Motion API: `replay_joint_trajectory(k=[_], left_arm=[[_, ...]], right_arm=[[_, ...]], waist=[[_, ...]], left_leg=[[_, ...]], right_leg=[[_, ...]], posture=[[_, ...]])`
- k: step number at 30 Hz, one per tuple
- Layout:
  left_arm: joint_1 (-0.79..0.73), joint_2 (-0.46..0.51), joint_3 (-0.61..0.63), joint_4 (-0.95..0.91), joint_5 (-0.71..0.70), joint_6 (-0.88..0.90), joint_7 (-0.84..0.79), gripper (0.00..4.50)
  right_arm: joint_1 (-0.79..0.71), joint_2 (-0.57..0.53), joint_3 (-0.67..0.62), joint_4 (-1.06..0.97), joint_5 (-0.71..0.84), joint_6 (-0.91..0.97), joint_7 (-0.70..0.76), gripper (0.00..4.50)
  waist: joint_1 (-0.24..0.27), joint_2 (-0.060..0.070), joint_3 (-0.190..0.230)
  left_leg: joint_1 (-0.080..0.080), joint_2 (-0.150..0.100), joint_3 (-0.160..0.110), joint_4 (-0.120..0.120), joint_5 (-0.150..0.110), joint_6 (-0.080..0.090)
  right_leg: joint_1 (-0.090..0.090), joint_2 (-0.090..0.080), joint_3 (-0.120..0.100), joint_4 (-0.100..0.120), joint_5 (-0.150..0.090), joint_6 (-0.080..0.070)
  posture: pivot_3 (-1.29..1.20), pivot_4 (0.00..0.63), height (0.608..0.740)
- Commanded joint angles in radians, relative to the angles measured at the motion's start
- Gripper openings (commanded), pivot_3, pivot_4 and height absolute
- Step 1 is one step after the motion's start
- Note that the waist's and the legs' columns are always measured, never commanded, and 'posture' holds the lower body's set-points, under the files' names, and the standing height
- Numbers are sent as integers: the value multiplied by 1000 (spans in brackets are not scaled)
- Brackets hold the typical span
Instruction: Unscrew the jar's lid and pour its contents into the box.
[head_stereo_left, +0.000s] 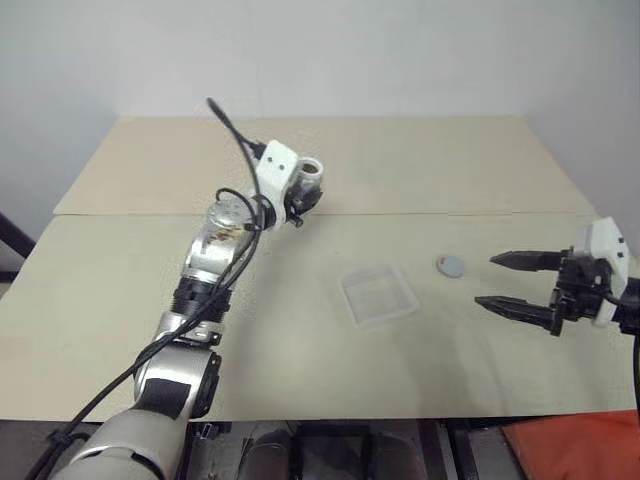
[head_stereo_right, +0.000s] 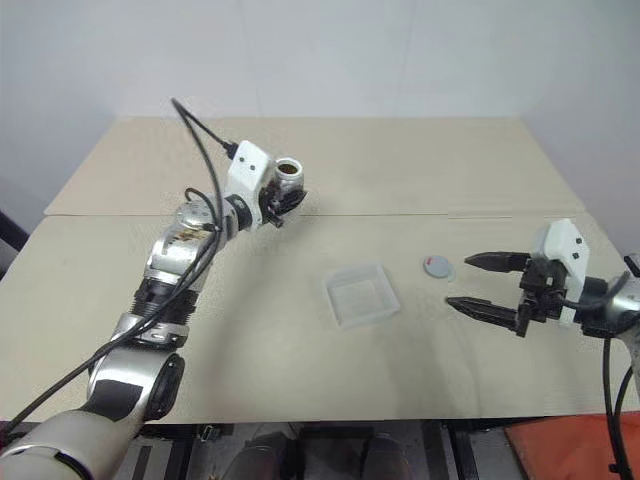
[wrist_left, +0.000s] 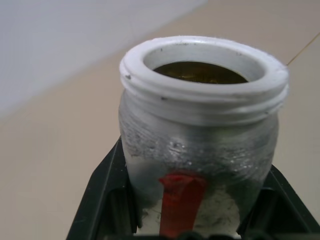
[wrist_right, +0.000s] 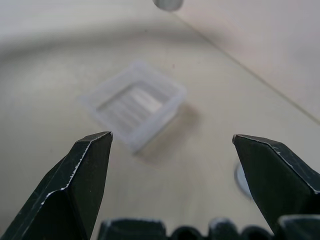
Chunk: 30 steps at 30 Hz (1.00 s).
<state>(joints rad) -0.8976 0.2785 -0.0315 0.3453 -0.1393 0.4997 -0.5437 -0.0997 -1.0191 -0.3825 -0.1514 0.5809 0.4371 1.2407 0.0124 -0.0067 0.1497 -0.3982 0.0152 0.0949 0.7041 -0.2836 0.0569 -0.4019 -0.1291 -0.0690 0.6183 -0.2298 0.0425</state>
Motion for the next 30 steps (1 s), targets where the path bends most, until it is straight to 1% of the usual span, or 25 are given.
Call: replay_joint_trajectory(k=[1, 2, 3, 5, 6, 8, 11, 12, 15, 17, 19, 20, 21, 23, 24, 26, 27, 30], left_arm=[[46, -18, 52, -68, -55, 13, 15, 1930], [76, -19, 44, -96, -64, 25, -3, 1930], [81, -24, 59, -102, -101, 99, -15, 1930], [93, -38, 83, -124, -143, 160, -15, 1930], [92, -59, 110, -129, -153, 156, 28, 1930], [99, -62, 90, -130, -105, 84, 69, 1930], [103, -54, 67, -116, -71, 10, 76, 1930], [95, -37, 28, -98, -28, -27, 72, 1930], [50, 47, -147, -32, 186, -308, 51, 1930], [-34, 114, -276, 51, 380, -591, 108, 1930], [-158, 171, -414, 153, 615, -837, 253, 1930], [-202, 182, -454, 197, 683, -911, 307, 1930], [-260, 196, -518, 233, 797, -980, 396, 1930], [-358, 213, -651, 272, 1023, -1074, 555, 1930], [-387, 216, -692, 293, 1092, -1102, 613, 1930], [-431, 219, -825, 271, 1294, -1125, 715, 1930], [-441, 218, -876, 259, 1369, -1130, 746, 1930], [-448, 201, -951, 230, 1500, -1096, 784, 1930]], right_arm=[[22, -18, -72, -29, 24, -4, 14, 4469], [37, -15, -80, -39, 20, -4, 7, 4469], [46, -10, -89, -52, 22, 6, -8, 4469], [57, -3, -104, -69, 30, 14, -24, 4469], [63, -1, -108, -75, 33, 15, -27, 4469], [81, 6, -106, -96, 34, 15, -39, 4469], [94, 9, -101, -111, 32, 15, -52, 4469], [93, 7, -101, -113, 34, 17, -54, 4469], [77, -2, -98, -105, 39, 16, -55, 4469], [56, -5, -85, -95, 31, 5, -57, 4469], [32, -2, -71, -92, 30, 0, -60, 4469], [25, 0, -66, -91, 30, 0, -60, 4469], [16, 3, -59, -93, 29, 0, -61, 4469], [2, 11, -43, -96, 23, 0, -69, 4469], [-3, 14, -36, -97, 21, 0, -73, 4469], [-6, 19, -28, -105, 22, 2, -80, 4469], [-9, 21, -24, -110, 24, 6, -86, 4469], [-24, 26, -25, -118, 38, 21, -105, 4469]], waist=[[-1, 0, 0], [0, 0, 0], [0, 0, 0], [1, 0, 0], [3, 0, 0], [6, 0, 0], [6, 0, 0], [6, 0, 0], [7, 0, 0], [11, 0, 0], [20, -1, 0], [26, -1, 0], [30, 0, 0], [36, 0, 0], [36, 0, 0], [35, 0, 0], [34, 0, 0], [31, 0, 0]], left_leg=[[0, 0, 0, 0, 0, 0], [1, 0, 0, 0, 0, 0], [1, 0, 0, 0, 0, 0], [1, 0, 0, 0, 0, 0], [1, 0, 0, 0, 0, 0], [0, 0, 0, 0, 0, 0], [1, 0, 0, 0, 0, 0], [1, -1, 0, 0, 0, 0], [2, -1, 0, -1, 0, 0], [3, -1, 0, -1, 0, 0], [3, -2, 0, -1, 0, 0], [3, -2, 0, -1, 0, 0], [3, -2, 0, -2, 0, 0], [3, -2, -1, -3, -1, 1], [3, -2, -1, -4, -1, 1], [3, -3, 0, -5, -1, 2], [2, -3, 0, -5, -1, 2], [-1, -3, 1, -5, -1, 2]], right_leg=[[0, 0, 0, 0, 0, 0], [0, 0, 1, 0, 0, 0], [1, 0, 1, 0, 0, 0], [1, 0, 1, 0, 0, 0], [1, 0, 1, 0, 0, 0], [1, 0, 1, 0, 0, 0], [1, 0, 1, 0, 0, 0], [1, 0, 1, 0, 0, 0], [2, 0, 1, -1, 0, 0], [3, 0, 1, -4, 0, 0], [4, 0, 1, -7, 1, -1], [4, 0, 0, -8, 1, -1], [5, 0, 0, -8, 1, -1], [7, 0, -1, -8, 2, 0], [7, 0, -1, -9, 2, 0], [7, 0, 0, -10, 2, 1], [6, 0, 0, -10, 2, 1], [1, 0, 0, -9, 2, 1]], posture=[[0, 150, 740], [0, 150, 740], [0, 150, 740], [0, 150, 740], [0, 150, 740], [0, 150, 740], [0, 150, 740], [0, 150, 740], [0, 150, 740], [0, 150, 740], [0, 150, 740], [0, 150, 740], [0, 150, 740], [0, 150, 740], [0, 150, 740], [0, 150, 740], [0, 150, 740], [0, 150, 740]])
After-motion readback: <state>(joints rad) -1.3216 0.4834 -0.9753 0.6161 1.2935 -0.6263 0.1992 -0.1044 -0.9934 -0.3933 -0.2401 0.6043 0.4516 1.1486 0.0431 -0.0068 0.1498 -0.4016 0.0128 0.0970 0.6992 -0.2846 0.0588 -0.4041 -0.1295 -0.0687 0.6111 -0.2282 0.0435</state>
